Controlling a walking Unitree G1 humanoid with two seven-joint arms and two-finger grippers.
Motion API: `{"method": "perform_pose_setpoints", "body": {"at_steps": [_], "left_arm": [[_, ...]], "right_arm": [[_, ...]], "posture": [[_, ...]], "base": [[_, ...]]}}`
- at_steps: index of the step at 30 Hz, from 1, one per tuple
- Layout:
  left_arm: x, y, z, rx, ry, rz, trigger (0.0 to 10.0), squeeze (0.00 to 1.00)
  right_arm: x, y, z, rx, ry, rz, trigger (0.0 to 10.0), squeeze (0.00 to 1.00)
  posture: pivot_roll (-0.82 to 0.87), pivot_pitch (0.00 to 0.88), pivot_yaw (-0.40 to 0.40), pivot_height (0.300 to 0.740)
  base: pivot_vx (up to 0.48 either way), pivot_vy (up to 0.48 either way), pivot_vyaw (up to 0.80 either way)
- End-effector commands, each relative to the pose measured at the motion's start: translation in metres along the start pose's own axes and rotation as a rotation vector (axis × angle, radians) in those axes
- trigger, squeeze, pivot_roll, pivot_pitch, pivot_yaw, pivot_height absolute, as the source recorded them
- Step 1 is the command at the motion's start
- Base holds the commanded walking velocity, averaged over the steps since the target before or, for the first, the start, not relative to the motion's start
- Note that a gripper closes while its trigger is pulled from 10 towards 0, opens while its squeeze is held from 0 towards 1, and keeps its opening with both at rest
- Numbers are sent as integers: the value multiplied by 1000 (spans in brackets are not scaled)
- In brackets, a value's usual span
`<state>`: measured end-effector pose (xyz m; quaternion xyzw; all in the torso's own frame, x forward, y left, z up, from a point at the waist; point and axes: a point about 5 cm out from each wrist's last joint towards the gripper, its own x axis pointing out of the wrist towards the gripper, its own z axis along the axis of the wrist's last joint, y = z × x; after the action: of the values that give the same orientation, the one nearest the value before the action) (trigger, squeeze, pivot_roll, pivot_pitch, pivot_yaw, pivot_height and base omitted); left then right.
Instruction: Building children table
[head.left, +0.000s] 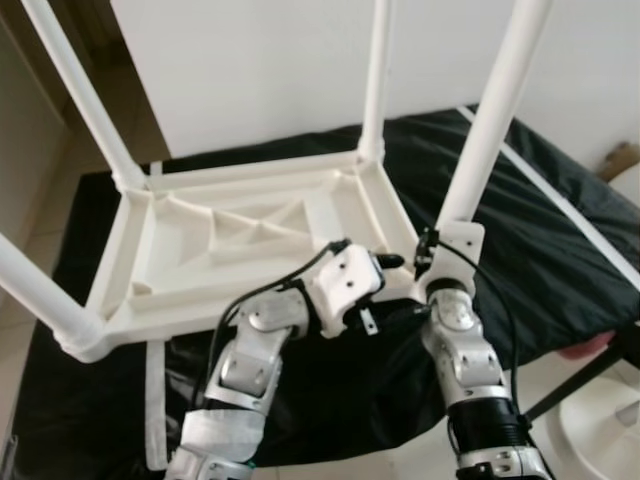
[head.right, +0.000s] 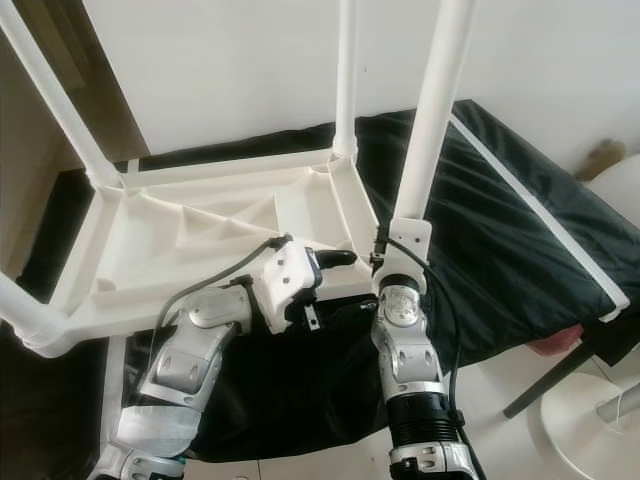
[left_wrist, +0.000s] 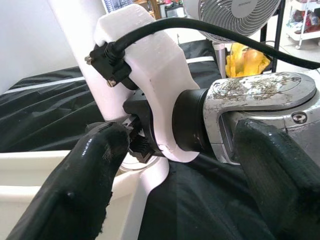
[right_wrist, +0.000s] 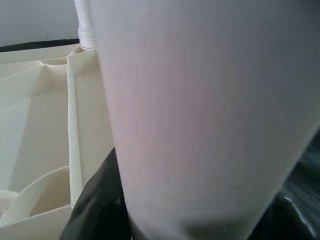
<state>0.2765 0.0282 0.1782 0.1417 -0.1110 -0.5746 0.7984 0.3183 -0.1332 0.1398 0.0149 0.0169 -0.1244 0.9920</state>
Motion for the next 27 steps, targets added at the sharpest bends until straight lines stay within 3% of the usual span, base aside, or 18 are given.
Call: {"method": "perform_pose_setpoints", "body": {"at_steps": [1, 6, 7, 9, 10, 18, 22, 23, 25, 26, 27], "left_arm": [[1, 6, -4, -6, 20, 170, 10000, 0], [0, 6, -4, -5, 19, 175, 10000, 0], [1, 5, -4, -6, 18, 175, 10000, 0], [1, 5, -4, -6, 17, 174, 10000, 0], [1, 5, -4, -7, 16, 174, 10000, 0], [4, 3, -3, -21, 5, 162, 10000, 0], [5, 3, -3, -25, 2, 160, 10000, 0], [5, 3, -3, -27, 1, 161, 10000, 0], [5, 4, -3, -29, 1, 162, 10000, 0], [5, 4, -3, -28, 2, 163, 10000, 0], [4, 5, -3, -27, 3, 162, 10000, 0]], "right_arm": [[-4, 3, -12, 23, 64, 15, 10000, 0], [-7, 6, -3, 49, 3, 67, 10000, 0], [-8, 6, -1, 58, -14, 81, 10000, 94], [-10, 6, 0, 63, -24, 90, 10000, 94], [-11, 6, 1, 63, -35, 102, 10000, 1000], [-26, 5, 8, 58, -123, 166, 10000, 1000], [-32, -4, 7, 58, -148, 185, 10000, 1000], [-34, -9, 6, 69, -148, 205, 10000, 922], [-36, -12, 5, 76, -148, 220, 10000, 922], [-38, -17, 3, 77, -148, 253, 10000, 0], [-40, -23, 1, 60, -151, 292, 10000, 0]], "posture": [[-52, 0, 45, 740], [-59, 0, 42, 740], [-63, 0, 44, 740], [-63, 0, 44, 740], [-67, 0, 45, 740], [-99, 0, 53, 740], [-103, 0, 53, 740], [-106, 0, 57, 740], [-106, 0, 57, 740], [-105, 0, 60, 740], [-105, 0, 62, 740]], "base": [[0, 0, 0], [0, 0, 0], [0, 0, 0], [0, 0, 0], [0, 0, 0], [0, 0, 0], [0, 0, 0], [0, 0, 0], [0, 0, 0], [0, 0, 0], [0, 0, 0]]}}
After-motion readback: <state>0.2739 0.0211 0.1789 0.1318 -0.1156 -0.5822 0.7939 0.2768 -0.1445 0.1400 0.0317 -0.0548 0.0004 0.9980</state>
